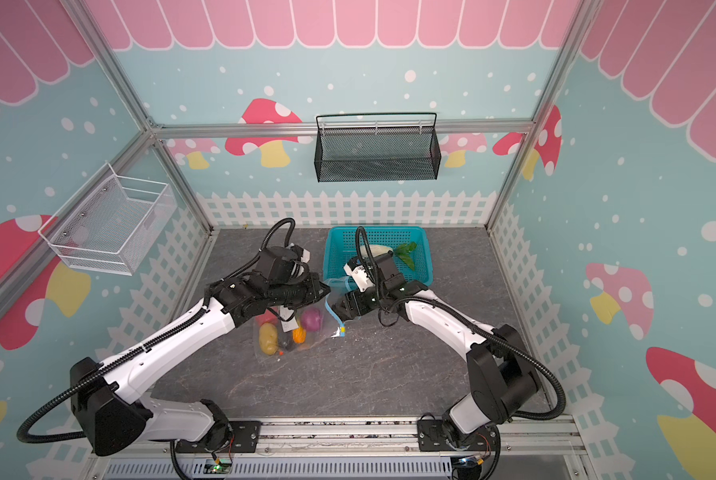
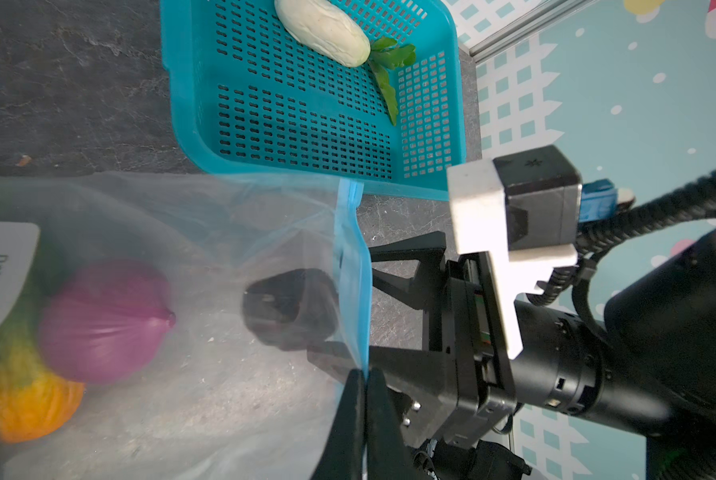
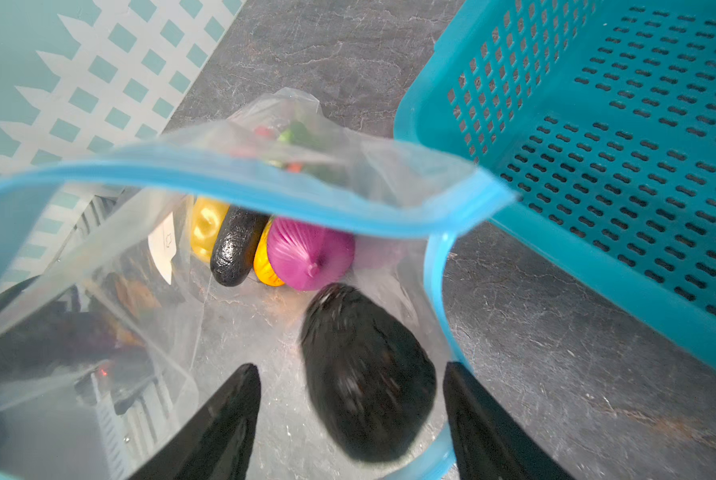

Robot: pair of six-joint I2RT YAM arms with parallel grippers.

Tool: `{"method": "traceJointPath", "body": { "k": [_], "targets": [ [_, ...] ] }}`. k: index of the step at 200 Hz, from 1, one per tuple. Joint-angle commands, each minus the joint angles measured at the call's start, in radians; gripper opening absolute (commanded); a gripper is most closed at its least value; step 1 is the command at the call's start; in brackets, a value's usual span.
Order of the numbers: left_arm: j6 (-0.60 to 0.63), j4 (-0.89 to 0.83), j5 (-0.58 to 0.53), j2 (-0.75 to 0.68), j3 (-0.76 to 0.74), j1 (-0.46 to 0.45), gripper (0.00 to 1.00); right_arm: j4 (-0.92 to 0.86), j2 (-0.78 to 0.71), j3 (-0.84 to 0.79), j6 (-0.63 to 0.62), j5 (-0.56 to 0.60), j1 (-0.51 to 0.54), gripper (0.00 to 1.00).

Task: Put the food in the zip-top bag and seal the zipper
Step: 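Lower the black vegetable into the bag and open the right gripper, then move the right gripper back over the basket to the white radish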

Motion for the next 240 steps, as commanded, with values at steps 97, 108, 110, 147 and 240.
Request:
{"method": "traceJointPath", "body": {
  "k": [97, 108, 110, 147, 240],
  "targets": [
    [-0.007, 0.009, -0.016, -0.016, 0.001, -0.005, 0.00, 0.004, -0.090, -0.017, 0.008, 0.069, -0.006, 0.73],
    [-0.011, 0.012, -0.017, -0.015, -0.002, -0.004, 0.00, 0.005, -0.115, -0.021, 0.014, 0.090, -0.023, 0.73],
    [-0.011, 0.013, -0.016, -0.015, -0.002, -0.004, 0.00, 0.006, -0.120, -0.022, 0.016, 0.093, -0.026, 0.73],
    [-0.020, 0.025, -0.015, -0.016, -0.010, -0.004, 0.00, 0.065, -0.136, -0.032, 0.066, 0.129, -0.085, 0.73],
    [-0.016, 0.029, -0.014, -0.033, -0.028, -0.007, 0.00, 0.175, 0.186, 0.133, 0.294, 0.230, -0.178, 0.68]
  ]
}}
